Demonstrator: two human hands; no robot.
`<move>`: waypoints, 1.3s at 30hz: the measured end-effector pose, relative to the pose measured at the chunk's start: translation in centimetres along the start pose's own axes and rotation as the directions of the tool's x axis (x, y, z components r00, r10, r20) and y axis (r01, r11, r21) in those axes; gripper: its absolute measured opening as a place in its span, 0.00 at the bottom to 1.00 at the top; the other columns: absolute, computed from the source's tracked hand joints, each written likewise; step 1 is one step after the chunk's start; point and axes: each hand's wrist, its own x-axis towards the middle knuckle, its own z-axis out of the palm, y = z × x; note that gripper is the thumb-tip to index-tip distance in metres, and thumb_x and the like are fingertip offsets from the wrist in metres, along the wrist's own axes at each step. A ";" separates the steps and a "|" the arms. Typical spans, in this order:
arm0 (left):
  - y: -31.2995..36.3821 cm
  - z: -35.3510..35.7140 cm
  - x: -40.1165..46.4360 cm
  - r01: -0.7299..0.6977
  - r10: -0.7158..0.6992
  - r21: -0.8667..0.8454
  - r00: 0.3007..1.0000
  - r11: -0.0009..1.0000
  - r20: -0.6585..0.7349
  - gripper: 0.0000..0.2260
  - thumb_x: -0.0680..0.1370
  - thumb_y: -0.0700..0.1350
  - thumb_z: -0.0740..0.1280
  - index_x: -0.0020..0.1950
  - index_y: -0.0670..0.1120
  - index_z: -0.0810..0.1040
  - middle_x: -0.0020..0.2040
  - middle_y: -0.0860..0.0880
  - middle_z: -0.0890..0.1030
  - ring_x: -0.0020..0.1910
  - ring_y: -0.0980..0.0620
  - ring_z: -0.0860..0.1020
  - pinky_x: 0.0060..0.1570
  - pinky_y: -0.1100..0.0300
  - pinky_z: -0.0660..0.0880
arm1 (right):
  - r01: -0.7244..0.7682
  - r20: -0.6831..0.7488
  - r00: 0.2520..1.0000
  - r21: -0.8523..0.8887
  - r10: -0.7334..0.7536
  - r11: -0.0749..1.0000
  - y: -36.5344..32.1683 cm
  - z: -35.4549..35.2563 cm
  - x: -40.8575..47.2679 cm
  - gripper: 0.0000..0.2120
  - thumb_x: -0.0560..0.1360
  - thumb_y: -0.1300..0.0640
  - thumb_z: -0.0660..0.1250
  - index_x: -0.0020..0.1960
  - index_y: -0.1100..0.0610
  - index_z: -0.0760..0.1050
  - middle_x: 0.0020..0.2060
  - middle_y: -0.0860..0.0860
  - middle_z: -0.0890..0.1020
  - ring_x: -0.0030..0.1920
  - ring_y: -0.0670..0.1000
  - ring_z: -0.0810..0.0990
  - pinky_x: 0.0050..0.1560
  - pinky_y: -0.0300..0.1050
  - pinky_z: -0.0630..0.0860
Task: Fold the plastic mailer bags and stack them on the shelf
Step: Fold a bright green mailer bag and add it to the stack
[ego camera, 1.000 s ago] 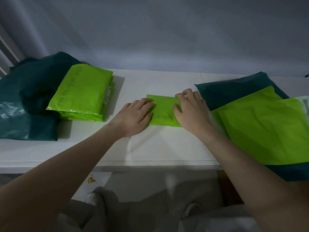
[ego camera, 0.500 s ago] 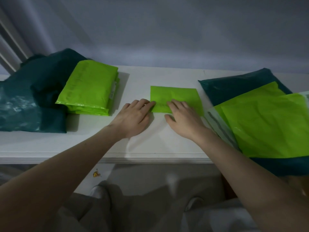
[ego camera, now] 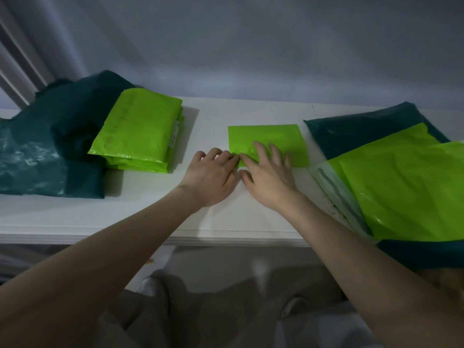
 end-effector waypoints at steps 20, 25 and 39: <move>2.8 -0.8 1.1 0.100 -0.100 0.025 0.995 0.995 -0.020 0.17 0.80 0.52 0.50 0.59 0.46 0.72 0.57 0.48 0.75 0.58 0.46 0.71 0.55 0.52 0.62 | 0.031 -0.020 0.999 0.071 -0.029 0.997 0.7 -0.2 -0.5 0.19 0.75 0.53 0.59 0.63 0.61 0.70 0.60 0.55 0.71 0.61 0.56 0.67 0.60 0.50 0.66; 2.8 -1.3 1.3 0.107 -0.107 -0.002 0.991 0.994 -0.080 0.36 0.68 0.57 0.32 0.56 0.47 0.75 0.55 0.48 0.77 0.57 0.45 0.72 0.53 0.53 0.62 | -0.044 -0.024 0.999 0.067 0.045 0.997 2.2 -0.7 -1.0 0.17 0.76 0.53 0.59 0.59 0.62 0.72 0.58 0.55 0.72 0.60 0.57 0.67 0.56 0.53 0.68; 4.6 -0.3 2.9 -0.076 0.072 -0.070 0.996 0.995 -0.054 0.32 0.73 0.54 0.41 0.66 0.42 0.72 0.66 0.46 0.74 0.61 0.45 0.74 0.54 0.52 0.69 | -0.047 0.022 0.999 0.070 0.046 0.996 4.1 -0.7 -2.0 0.22 0.78 0.52 0.56 0.69 0.60 0.66 0.65 0.54 0.69 0.62 0.57 0.66 0.59 0.52 0.66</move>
